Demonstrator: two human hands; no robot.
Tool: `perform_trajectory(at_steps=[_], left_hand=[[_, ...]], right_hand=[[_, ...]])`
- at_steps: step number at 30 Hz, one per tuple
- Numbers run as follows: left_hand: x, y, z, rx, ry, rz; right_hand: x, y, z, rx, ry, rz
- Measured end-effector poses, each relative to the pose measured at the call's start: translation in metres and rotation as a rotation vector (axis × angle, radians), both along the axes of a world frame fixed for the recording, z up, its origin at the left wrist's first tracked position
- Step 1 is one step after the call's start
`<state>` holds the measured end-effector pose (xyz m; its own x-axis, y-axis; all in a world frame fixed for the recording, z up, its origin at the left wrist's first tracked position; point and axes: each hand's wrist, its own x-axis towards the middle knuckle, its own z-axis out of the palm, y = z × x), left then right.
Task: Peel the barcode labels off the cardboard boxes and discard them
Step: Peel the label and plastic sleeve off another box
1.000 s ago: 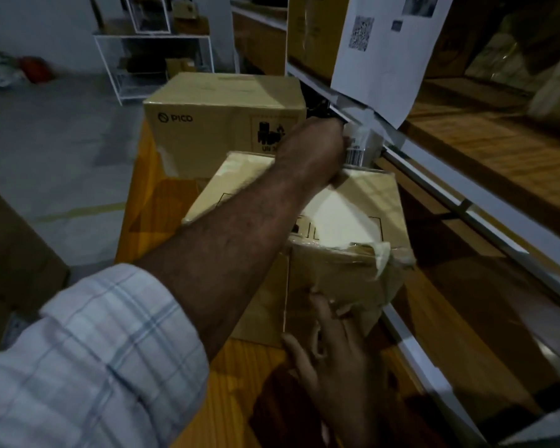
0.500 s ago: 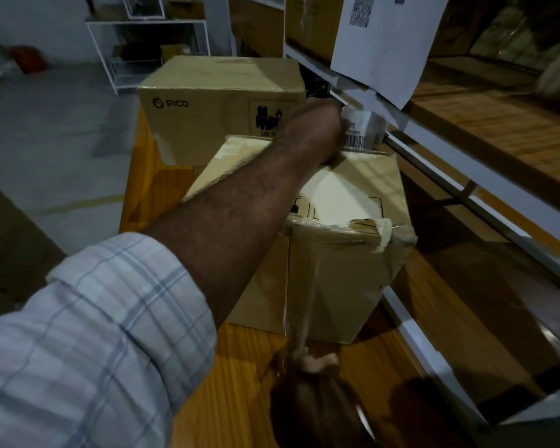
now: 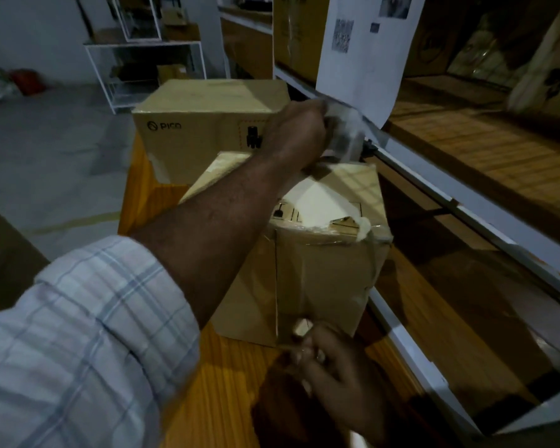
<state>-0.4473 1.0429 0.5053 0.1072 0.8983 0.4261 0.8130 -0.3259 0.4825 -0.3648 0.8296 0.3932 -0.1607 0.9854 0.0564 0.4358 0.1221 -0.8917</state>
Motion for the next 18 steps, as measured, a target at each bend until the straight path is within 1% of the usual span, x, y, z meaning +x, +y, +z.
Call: perform_trajectory(at_steps=[1,2,3,5,6,7,9,11,13,15,16,18], left_hand=[[-0.001,-0.002,0.011,0.04,-0.042,-0.001],[-0.003,-0.005,0.023,0.08,-0.046,0.011],[-0.007,-0.01,0.034,0.116,-0.023,0.042],[-0.019,-0.029,0.049,0.147,0.004,0.075],[-0.026,-0.043,0.05,0.153,-0.02,0.059],[-0.033,-0.057,0.048,0.152,-0.047,0.051],[-0.044,-0.088,0.033,0.188,-0.106,0.072],[-0.043,-0.109,0.01,0.287,-0.108,0.128],[-0.035,-0.109,-0.011,0.356,-0.113,0.143],[-0.029,-0.092,-0.028,0.38,-0.069,0.161],[-0.029,-0.081,-0.036,0.4,-0.038,0.163],[-0.033,-0.065,-0.061,0.356,-0.015,0.126]], right_hand=[[0.006,-0.021,-0.02,-0.107,-0.015,-0.064],[0.008,-0.026,-0.014,-0.182,0.032,-0.019],[0.004,-0.03,-0.023,-0.239,0.07,-0.068],[0.0,-0.028,-0.029,-0.284,0.233,-0.121],[-0.004,-0.026,-0.023,-0.304,0.281,-0.178],[-0.004,-0.025,-0.025,-0.32,0.346,-0.211],[-0.009,-0.029,-0.022,-0.356,0.591,-0.236],[-0.013,-0.024,0.0,-0.405,0.812,-0.263],[-0.012,-0.02,0.004,-0.419,0.929,-0.214],[-0.013,-0.02,0.0,-0.447,0.887,-0.202],[-0.013,-0.021,-0.006,-0.449,0.795,-0.225],[-0.012,-0.033,-0.016,-0.358,0.612,-0.258]])
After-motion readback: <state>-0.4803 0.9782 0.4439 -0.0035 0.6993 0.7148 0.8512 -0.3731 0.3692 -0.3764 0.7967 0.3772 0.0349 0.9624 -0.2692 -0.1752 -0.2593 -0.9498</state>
